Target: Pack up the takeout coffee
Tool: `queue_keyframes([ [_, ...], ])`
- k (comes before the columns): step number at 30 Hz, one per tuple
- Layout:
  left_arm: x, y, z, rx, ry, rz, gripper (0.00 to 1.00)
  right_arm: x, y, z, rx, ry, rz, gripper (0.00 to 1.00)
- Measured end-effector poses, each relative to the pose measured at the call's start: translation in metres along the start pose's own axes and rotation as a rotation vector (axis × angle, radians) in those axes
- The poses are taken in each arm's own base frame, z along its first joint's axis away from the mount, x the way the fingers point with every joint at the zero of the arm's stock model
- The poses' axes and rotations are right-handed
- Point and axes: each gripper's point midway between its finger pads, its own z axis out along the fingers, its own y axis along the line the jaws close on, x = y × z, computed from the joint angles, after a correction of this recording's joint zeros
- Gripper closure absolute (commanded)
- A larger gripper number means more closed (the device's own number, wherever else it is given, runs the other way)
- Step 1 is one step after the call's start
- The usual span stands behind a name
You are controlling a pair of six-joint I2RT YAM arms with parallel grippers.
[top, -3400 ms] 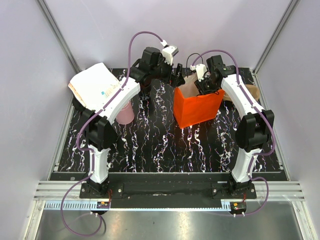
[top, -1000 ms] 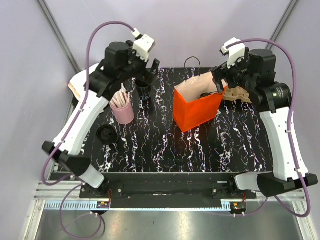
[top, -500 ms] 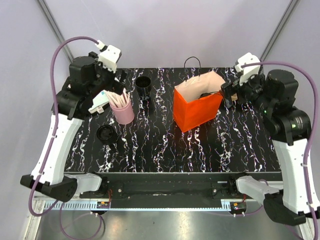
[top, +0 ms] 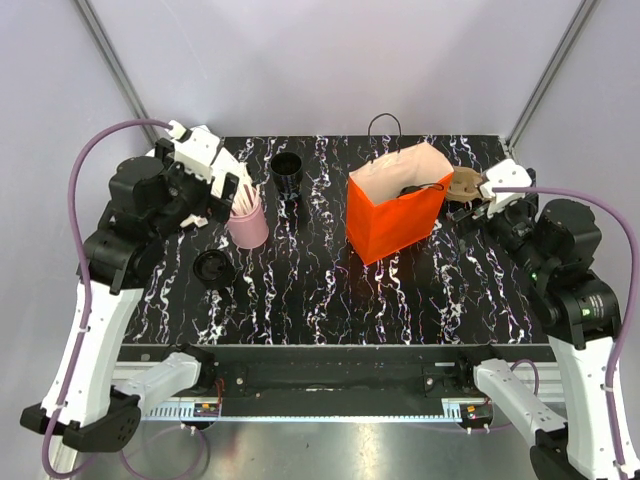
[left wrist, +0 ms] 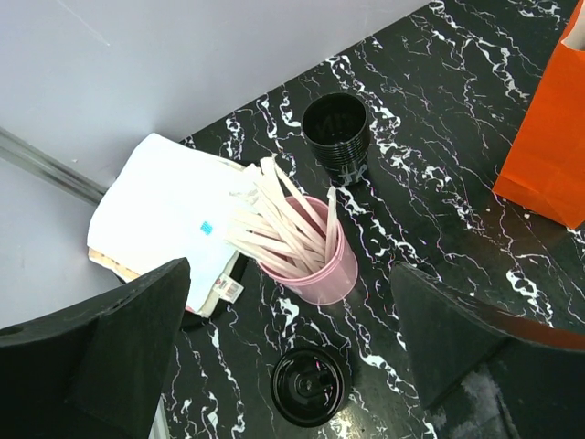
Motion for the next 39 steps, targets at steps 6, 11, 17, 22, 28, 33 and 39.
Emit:
queue_keyframes([
  [6,-0.004,0.000,-0.009,0.008,-0.027,-0.004,0.01,-0.022,-0.020,-0.004,0.097,-0.070,0.015,0.00],
  [11,0.002,-0.006,0.010,0.045,0.020,-0.014,0.01,-0.019,-0.035,0.009,0.191,-0.089,0.060,0.00],
  [17,0.027,-0.014,0.041,0.082,0.138,-0.024,0.01,0.018,-0.060,0.063,0.291,0.048,0.156,0.02],
  [22,0.042,-0.021,0.041,0.104,0.166,-0.027,0.01,0.050,-0.079,0.100,0.341,0.142,0.241,0.07],
  [28,0.039,-0.022,0.031,0.105,0.143,-0.028,0.01,0.059,-0.120,0.132,0.337,0.140,0.378,0.21],
  [33,0.039,-0.022,0.025,0.102,0.130,-0.031,0.01,0.064,-0.113,0.169,0.201,0.144,0.447,0.30],
  [39,0.046,-0.024,0.030,0.107,0.152,-0.039,0.01,0.078,-0.084,0.194,0.038,0.176,0.534,0.39],
])
